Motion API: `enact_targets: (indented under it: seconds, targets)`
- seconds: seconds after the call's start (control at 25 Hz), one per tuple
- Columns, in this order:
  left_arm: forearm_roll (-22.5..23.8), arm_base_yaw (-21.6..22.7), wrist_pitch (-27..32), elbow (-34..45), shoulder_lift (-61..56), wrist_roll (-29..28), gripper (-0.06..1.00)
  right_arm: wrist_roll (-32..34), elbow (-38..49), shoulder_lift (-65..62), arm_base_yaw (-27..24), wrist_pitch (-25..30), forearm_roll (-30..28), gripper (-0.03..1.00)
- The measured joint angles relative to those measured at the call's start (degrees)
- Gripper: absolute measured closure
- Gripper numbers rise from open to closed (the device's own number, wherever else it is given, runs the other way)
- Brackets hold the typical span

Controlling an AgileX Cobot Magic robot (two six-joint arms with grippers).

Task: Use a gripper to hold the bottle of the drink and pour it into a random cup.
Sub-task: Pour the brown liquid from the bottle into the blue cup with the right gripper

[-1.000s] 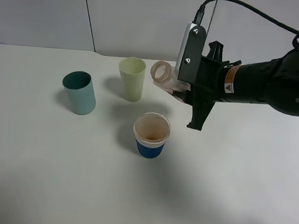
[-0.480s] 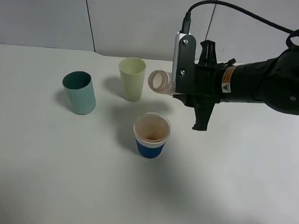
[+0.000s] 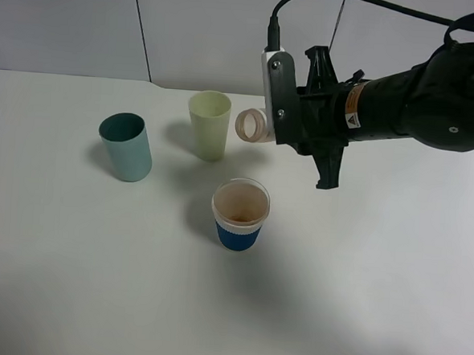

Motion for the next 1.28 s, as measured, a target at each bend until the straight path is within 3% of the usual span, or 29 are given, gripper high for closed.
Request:
enact_targets:
  seconds: [0.4, 0.6, 0.8, 1.28]
  targets:
    - [0.0, 0.0, 0.0, 0.0, 0.0, 0.0, 0.02, 16.38, 0.0, 0.05, 1.58, 3.43, -22.22, 0.61]
    - [0.0, 0.0, 0.0, 0.0, 0.0, 0.0, 0.02, 21.5, -0.58, 0.05, 2.7, 6.05, -28.16, 0.61]
    - [0.0, 0.0, 0.0, 0.0, 0.0, 0.0, 0.02, 26.05, -2.19, 0.05, 4.92, 7.81, -33.22, 0.61]
    - [0.0, 0.0, 0.0, 0.0, 0.0, 0.0, 0.02, 23.9, -2.31, 0.42, 6.27, 8.88, -37.23, 0.61]
